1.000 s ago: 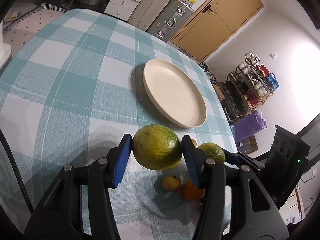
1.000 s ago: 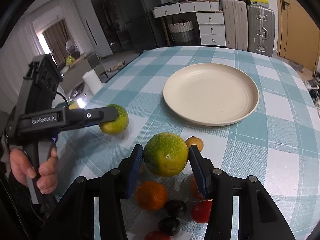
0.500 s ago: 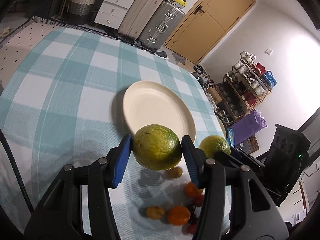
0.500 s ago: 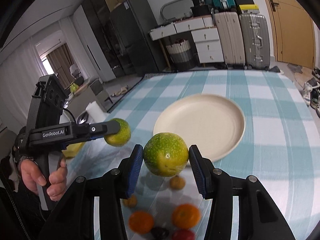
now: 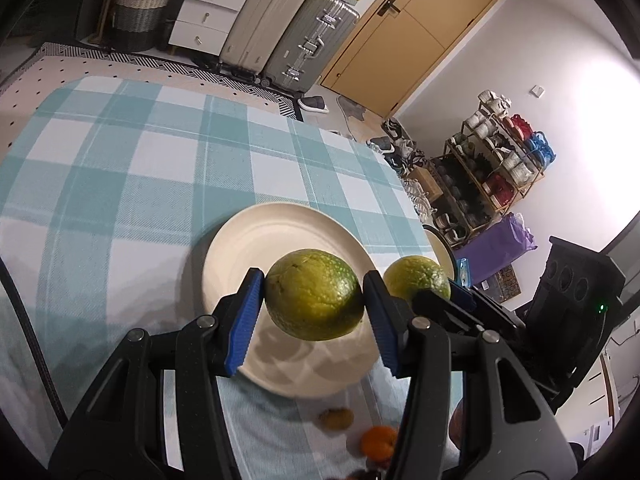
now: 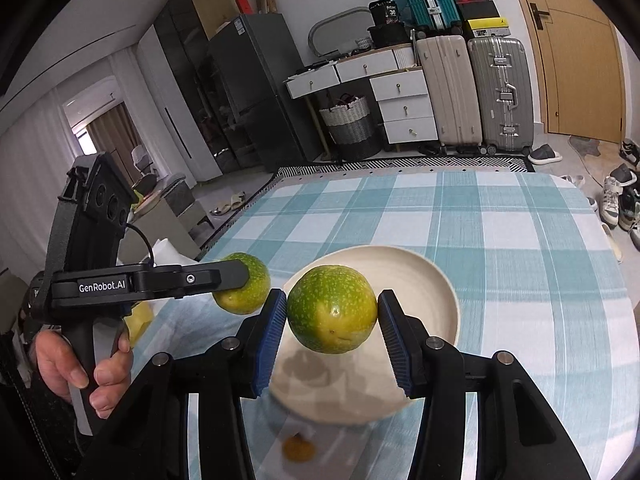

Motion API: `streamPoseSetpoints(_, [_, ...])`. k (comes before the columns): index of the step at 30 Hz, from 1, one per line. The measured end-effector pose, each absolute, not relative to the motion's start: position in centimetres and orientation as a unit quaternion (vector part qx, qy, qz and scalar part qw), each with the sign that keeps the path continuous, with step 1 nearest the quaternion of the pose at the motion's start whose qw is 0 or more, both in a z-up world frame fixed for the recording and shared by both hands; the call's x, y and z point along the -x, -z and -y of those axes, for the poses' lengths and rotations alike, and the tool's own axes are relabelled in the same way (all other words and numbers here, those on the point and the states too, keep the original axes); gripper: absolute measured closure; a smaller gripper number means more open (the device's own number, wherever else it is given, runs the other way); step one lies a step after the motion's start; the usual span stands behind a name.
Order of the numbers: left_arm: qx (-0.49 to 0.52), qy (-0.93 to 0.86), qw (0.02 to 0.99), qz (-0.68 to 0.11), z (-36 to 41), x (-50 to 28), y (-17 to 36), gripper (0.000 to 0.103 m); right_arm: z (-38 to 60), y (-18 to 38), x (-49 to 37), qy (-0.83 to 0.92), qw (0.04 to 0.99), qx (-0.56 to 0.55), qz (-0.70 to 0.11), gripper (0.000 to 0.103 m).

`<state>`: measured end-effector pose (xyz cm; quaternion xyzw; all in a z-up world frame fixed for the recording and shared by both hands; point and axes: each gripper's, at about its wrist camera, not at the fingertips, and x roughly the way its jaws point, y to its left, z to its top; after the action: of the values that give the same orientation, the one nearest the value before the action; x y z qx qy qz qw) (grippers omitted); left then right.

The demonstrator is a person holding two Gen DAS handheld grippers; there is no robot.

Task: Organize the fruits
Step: 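Carry the pomelo and green orange with both tools over the cream plate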

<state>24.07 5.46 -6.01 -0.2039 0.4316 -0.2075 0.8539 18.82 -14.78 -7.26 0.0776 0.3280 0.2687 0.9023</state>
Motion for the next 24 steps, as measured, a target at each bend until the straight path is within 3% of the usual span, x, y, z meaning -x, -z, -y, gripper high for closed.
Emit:
streamPoseSetpoints(19, [0.2, 0.207, 0.835, -0.469, -3.1, -32.4, 10.8, 0.054, 14.9, 11.7, -26.2, -0.253, 0.894, -0.09, -0.359, 0.055])
streamPoseSetpoints(24, [0.201, 0.215, 0.832, -0.469, -2.7, -33.0, 11.1, 0.069, 14.9, 12.2, -26.9, -0.247, 0.894, -0.092, -0.363, 0.055])
